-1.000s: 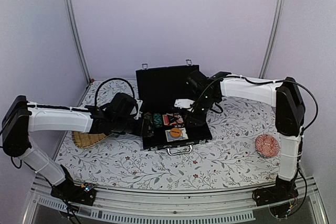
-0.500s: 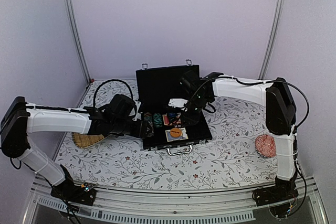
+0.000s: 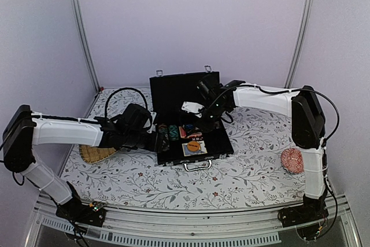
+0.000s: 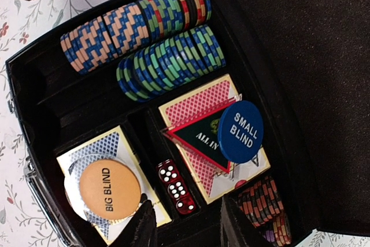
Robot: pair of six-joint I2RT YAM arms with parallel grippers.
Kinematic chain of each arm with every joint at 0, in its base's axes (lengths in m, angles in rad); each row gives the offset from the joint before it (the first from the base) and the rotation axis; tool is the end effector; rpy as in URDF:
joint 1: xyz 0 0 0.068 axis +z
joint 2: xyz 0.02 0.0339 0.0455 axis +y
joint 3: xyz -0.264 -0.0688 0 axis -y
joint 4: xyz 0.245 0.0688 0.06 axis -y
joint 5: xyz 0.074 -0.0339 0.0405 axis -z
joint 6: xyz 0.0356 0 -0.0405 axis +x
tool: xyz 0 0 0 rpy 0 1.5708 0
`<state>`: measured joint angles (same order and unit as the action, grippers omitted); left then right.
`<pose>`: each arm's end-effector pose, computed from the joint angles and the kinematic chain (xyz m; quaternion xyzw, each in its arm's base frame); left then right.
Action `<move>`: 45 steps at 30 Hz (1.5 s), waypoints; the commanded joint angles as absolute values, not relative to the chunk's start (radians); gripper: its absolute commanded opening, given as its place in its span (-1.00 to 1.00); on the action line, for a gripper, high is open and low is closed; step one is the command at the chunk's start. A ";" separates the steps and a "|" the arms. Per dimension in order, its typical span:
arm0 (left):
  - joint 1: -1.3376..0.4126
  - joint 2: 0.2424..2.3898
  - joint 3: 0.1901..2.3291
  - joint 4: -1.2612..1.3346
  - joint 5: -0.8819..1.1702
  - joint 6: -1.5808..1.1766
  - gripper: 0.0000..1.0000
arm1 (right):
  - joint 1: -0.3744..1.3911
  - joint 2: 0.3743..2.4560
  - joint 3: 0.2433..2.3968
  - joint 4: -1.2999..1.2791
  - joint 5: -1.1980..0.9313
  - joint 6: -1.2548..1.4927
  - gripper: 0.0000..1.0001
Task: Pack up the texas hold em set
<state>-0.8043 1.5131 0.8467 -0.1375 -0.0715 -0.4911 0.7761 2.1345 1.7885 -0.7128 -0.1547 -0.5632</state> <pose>0.2172 -0.2219 0.1939 0.1313 0.9175 -0.1991 0.3182 0.3283 0.3299 0.2148 -0.6140 0.7441 0.1012 0.2431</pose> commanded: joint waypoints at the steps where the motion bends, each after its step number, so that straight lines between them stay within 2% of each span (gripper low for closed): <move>1: -0.791 1.480 0.848 -0.142 -0.080 -0.500 0.22 | 0.783 2.183 1.813 -0.602 -0.111 -0.558 -0.22; 14: -0.787 1.479 0.821 -0.119 -0.077 -0.508 0.23 | 0.821 2.258 1.813 -0.519 0.028 -0.600 -0.25; 27: -0.786 1.491 0.818 -0.107 -0.071 -0.508 0.22 | 0.824 2.281 1.813 -0.481 0.096 -0.604 -0.41; 32: -0.787 1.495 0.818 -0.103 -0.066 -0.509 0.22 | 0.827 2.291 1.804 -0.469 0.112 -0.615 -0.55; 38: -0.785 1.493 0.815 -0.101 -0.069 -0.509 0.21 | 0.849 2.284 1.757 -0.405 0.169 -0.647 -0.60; 43: -0.784 1.493 0.812 -0.098 -0.068 -0.509 0.21 | 0.888 2.267 1.693 -0.319 0.248 -0.705 -0.87; 45: -0.783 1.492 0.811 -0.098 -0.069 -0.509 0.21 | 0.902 2.262 1.681 -0.300 0.277 -0.720 -0.91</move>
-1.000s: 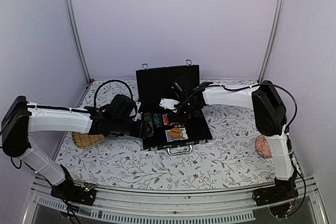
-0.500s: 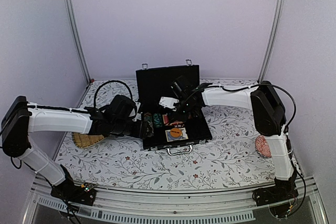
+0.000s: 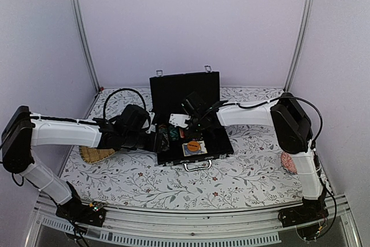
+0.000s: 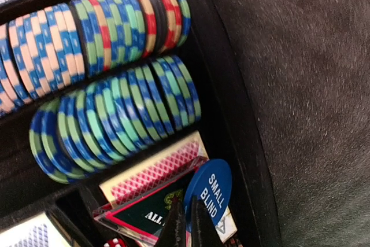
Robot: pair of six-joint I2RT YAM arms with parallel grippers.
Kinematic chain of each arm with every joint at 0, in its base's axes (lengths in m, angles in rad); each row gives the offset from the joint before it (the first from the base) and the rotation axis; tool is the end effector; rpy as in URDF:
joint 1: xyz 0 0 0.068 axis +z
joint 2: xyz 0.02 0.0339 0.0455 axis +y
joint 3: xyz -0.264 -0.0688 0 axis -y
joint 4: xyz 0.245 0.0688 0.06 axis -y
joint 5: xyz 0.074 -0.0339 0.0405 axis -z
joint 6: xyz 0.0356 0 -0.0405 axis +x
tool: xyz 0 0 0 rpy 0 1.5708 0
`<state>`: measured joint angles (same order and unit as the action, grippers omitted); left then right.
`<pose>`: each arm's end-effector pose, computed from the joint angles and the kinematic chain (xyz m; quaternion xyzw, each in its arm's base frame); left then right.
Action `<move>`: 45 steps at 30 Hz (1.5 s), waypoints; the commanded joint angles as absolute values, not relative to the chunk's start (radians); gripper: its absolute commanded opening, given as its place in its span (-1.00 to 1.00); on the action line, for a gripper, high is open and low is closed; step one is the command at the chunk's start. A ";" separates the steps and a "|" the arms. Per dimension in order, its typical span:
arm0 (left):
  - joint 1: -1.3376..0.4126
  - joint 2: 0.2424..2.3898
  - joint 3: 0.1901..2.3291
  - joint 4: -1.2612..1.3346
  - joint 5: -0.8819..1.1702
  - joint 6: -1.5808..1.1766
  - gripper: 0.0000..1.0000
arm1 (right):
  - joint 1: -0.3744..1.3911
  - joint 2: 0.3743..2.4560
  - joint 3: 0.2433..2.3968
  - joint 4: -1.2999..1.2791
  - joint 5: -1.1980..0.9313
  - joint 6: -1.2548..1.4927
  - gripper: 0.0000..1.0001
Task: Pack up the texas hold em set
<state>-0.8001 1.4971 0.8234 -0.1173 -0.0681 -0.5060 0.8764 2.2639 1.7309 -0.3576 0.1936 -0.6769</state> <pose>0.2152 -0.2182 0.1930 0.1226 0.9163 -0.2058 0.3208 0.3244 0.3788 0.1591 -0.6347 0.6919 -0.0576 0.3394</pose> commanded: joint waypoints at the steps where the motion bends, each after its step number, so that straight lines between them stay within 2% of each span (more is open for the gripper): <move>1: -0.783 1.491 0.811 -0.098 -0.069 -0.509 0.21 | 0.909 2.258 1.670 -0.285 0.297 -0.731 -0.92; 12: -0.780 1.487 0.802 -0.091 -0.068 -0.508 0.21 | 0.940 2.167 1.536 -0.149 0.408 -0.800 -0.94; 19: -0.777 1.485 0.798 -0.089 -0.069 -0.509 0.21 | 0.945 2.095 1.454 -0.123 0.388 -0.798 -0.94; 30: -0.773 1.466 0.812 -0.121 -0.088 -0.501 0.21 | 0.923 1.982 1.448 -0.191 0.298 -0.709 -0.90; 34: -0.762 1.431 0.831 -0.155 -0.116 -0.482 0.25 | 0.864 1.899 1.445 -0.279 0.178 -0.624 -0.59; 37: -0.745 1.397 0.860 -0.187 -0.140 -0.461 0.39 | 0.782 1.839 1.438 -0.348 0.063 -0.542 -0.23; 40: -0.715 1.358 0.899 -0.211 -0.160 -0.437 0.50 | 0.695 1.794 1.426 -0.390 -0.037 -0.482 0.02; 45: -0.616 1.313 0.984 -0.216 -0.143 -0.401 0.55 | 0.534 1.747 1.383 -0.417 -0.235 -0.401 0.18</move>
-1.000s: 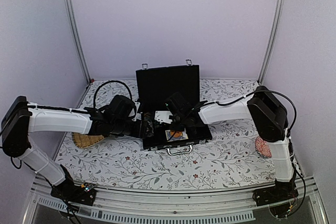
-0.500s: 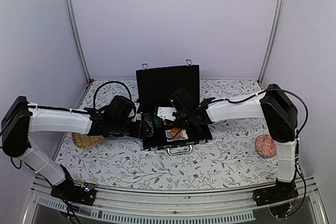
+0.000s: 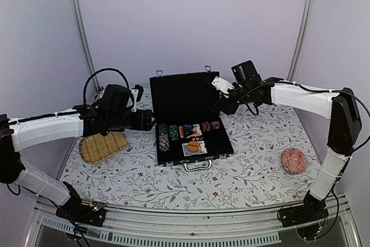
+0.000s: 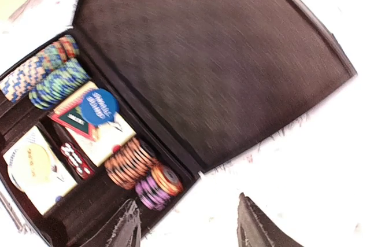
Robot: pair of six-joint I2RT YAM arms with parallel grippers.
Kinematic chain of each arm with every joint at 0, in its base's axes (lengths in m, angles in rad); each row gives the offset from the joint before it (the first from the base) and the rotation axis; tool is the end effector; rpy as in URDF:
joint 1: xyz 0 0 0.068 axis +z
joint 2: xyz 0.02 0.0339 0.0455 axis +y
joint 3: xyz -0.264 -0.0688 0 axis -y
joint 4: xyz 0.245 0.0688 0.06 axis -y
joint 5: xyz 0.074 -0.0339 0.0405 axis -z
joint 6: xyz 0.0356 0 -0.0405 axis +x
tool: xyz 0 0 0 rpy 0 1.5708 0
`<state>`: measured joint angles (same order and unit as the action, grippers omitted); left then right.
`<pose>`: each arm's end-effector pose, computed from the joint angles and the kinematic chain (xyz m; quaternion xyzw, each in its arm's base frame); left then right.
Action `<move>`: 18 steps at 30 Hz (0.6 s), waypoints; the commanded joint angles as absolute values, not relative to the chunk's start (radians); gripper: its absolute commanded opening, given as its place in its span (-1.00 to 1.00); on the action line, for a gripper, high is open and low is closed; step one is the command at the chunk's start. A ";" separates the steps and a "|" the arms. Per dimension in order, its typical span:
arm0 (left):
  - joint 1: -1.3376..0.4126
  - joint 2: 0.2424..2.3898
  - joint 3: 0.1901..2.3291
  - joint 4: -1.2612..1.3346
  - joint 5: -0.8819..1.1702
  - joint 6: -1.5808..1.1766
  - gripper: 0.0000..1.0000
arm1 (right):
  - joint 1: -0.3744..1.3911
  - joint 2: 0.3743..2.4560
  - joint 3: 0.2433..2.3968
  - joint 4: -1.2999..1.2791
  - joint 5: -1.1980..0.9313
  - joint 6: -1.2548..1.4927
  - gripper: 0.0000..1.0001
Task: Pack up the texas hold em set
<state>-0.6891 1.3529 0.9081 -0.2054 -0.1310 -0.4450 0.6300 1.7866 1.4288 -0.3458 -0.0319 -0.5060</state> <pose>0.2321 -0.1852 0.2538 0.0800 0.8909 -0.1886 0.4054 0.3311 0.2428 0.2709 -0.4938 0.7613 0.0405 0.4184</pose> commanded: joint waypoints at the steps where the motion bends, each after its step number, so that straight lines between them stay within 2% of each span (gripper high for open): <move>1: -0.592 1.312 1.009 -0.217 -0.133 -0.398 0.56 | 0.504 1.743 1.370 -0.416 -0.273 -0.382 0.19; 8: -0.399 1.383 1.183 -0.155 -0.031 -0.438 0.47 | 0.366 1.715 1.268 -0.362 -0.450 -0.346 0.22; 18: -0.248 1.750 1.522 -0.102 0.186 -0.506 0.14 | 0.354 1.696 1.246 -0.363 -0.464 -0.372 0.23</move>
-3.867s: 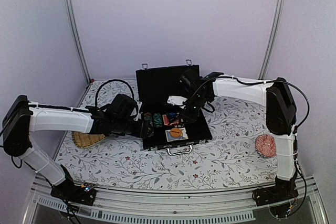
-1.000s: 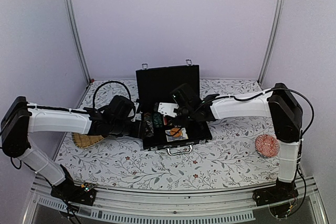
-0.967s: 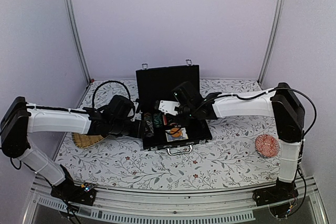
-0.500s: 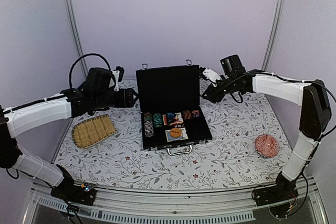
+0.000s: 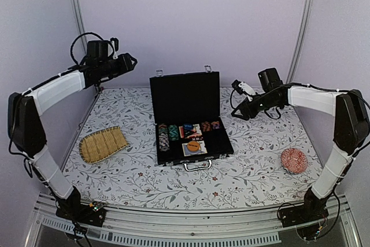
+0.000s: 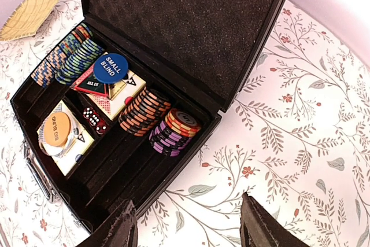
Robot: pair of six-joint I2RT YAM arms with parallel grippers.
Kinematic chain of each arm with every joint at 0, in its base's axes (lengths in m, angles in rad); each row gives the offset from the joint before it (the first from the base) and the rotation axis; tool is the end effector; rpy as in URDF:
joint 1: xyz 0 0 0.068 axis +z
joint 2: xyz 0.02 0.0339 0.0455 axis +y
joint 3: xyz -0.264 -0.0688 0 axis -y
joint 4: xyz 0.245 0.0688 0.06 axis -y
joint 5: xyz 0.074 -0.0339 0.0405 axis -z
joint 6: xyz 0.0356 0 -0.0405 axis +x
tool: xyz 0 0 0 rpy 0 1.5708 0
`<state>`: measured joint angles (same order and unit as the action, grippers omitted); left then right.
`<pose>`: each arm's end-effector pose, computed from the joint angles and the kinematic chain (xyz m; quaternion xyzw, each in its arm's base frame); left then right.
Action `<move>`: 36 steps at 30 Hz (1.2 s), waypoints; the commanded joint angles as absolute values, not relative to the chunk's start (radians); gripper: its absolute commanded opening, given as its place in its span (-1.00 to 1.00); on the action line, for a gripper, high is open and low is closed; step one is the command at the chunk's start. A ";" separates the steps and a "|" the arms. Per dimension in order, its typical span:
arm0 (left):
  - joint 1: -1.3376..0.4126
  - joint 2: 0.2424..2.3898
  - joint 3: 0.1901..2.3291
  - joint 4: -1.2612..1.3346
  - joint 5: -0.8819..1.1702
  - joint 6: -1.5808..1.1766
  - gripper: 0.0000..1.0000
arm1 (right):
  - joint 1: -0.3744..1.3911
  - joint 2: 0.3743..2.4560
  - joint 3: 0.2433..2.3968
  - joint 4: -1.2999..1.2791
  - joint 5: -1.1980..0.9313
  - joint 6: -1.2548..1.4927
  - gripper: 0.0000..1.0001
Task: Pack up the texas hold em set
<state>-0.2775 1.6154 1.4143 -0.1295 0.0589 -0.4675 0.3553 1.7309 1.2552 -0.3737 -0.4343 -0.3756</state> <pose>0.3720 -0.1082 0.3515 -0.0601 0.8114 -0.2337 0.5323 0.3488 0.1454 0.2354 -0.3975 0.8262 0.1981 0.3467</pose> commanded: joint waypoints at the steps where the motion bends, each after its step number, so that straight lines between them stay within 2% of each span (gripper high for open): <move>1: -0.246 1.791 1.559 -0.104 0.212 -0.512 0.12 | 0.355 1.693 1.244 -0.362 -0.460 -0.373 0.23; 7: -0.249 2.054 1.744 -0.126 0.425 -0.538 0.08 | 0.343 1.677 1.240 -0.360 -0.449 -0.380 0.23; 12: -0.261 2.136 1.798 -0.171 0.605 -0.504 0.07 | 0.324 1.668 1.236 -0.361 -0.456 -0.382 0.23; 16: -0.291 2.077 1.720 -0.169 0.663 -0.455 0.07 | 0.311 1.664 1.239 -0.361 -0.458 -0.385 0.23; 21: -0.340 1.946 1.516 -0.115 0.725 -0.441 0.07 | 0.300 1.656 1.244 -0.363 -0.460 -0.385 0.23; 28: -0.415 1.770 1.242 -0.046 0.708 -0.455 0.08 | 0.254 1.587 1.270 -0.391 -0.443 -0.385 0.24; 36: -0.438 1.657 1.183 -0.145 0.587 -0.394 0.10 | 0.173 1.554 1.287 -0.449 -0.506 -0.335 0.29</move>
